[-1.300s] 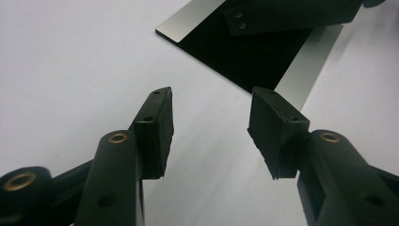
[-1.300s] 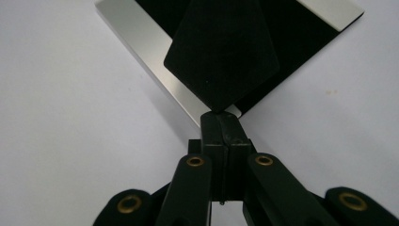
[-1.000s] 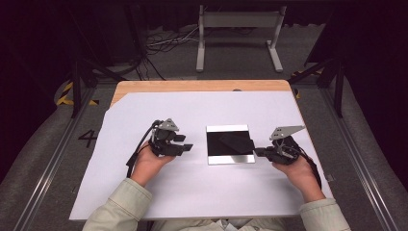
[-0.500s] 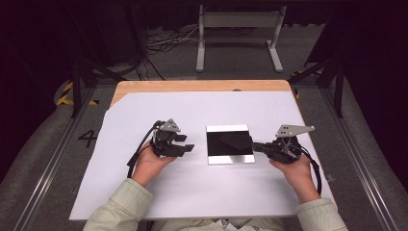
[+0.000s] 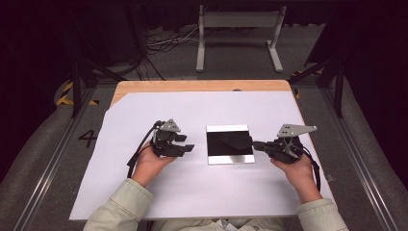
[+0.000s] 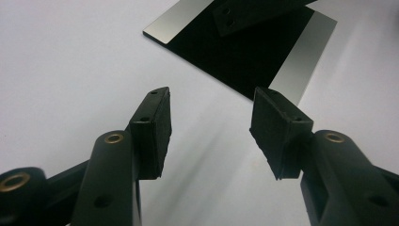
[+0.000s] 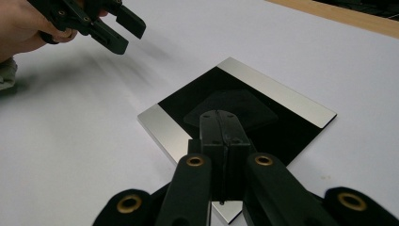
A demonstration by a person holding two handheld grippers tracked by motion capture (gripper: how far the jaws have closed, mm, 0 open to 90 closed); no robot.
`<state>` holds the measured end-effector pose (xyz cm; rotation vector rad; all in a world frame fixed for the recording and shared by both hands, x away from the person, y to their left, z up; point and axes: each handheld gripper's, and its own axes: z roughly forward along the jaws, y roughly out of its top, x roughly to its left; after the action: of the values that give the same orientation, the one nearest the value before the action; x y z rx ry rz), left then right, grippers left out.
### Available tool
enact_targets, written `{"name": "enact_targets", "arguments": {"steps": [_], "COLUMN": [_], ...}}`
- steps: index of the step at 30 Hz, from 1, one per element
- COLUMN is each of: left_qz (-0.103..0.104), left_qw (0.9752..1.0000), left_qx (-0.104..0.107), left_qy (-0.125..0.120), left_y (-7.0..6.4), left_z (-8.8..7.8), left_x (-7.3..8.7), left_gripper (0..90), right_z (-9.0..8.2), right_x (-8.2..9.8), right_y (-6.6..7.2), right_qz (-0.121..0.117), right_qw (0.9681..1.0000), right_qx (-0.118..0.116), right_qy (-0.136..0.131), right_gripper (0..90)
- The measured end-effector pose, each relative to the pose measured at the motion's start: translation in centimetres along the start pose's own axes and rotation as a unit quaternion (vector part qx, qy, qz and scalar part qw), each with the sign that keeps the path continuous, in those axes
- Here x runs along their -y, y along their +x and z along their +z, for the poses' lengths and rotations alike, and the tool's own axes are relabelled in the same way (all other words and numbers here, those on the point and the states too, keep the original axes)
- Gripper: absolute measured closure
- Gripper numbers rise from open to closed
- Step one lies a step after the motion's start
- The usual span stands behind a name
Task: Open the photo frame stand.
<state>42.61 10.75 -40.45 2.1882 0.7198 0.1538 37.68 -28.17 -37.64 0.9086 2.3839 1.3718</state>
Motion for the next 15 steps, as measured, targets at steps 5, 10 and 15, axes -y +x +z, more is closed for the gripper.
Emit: {"name": "enact_targets", "arguments": {"steps": [5, 10, 15], "left_qz": [-0.002, -0.004, -0.002], "left_qw": [1.0, 1.0, 1.0], "left_qx": [0.001, 0.001, 0.0], "left_qy": [0.0, -0.002, 0.0], "left_y": [0.1, 0.0, 0.1], "left_z": [0.0, -0.1, -0.1], "left_x": [0.0, 0.0, 0.0], "left_gripper": [48.5, 48.4, 48.2], "right_z": [-0.4, -0.8, -1.2], "right_x": [-0.2, -0.4, -0.6], "right_y": [0.1, 0.0, 0.1], "right_qz": [0.003, 0.006, 0.008], "right_qw": [0.9999, 0.9997, 0.9993], "right_qx": [0.012, 0.025, 0.036], "right_qy": [-0.002, 0.0, -0.002], "right_gripper": [89.5, 87.1, 84.8]}}
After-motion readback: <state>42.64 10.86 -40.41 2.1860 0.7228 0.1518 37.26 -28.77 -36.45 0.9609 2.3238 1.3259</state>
